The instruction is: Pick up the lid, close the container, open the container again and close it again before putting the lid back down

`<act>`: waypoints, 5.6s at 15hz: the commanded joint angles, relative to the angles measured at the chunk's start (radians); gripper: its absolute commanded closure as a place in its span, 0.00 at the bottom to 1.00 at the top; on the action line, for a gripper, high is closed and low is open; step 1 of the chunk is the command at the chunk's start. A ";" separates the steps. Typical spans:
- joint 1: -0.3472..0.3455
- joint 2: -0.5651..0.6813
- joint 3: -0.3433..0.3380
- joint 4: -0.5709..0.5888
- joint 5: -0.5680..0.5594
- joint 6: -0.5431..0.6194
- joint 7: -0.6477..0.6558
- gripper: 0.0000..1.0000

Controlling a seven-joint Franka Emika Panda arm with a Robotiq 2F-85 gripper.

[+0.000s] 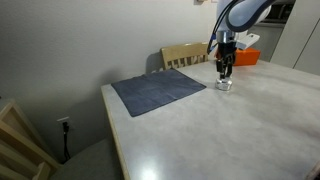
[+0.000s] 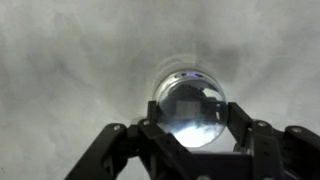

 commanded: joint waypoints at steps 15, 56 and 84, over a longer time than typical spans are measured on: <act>-0.069 0.076 -0.006 0.088 0.015 -0.010 -0.010 0.03; -0.082 0.103 -0.013 0.107 0.089 -0.002 0.077 0.26; -0.167 -0.089 -0.030 -0.100 0.158 0.282 0.066 0.57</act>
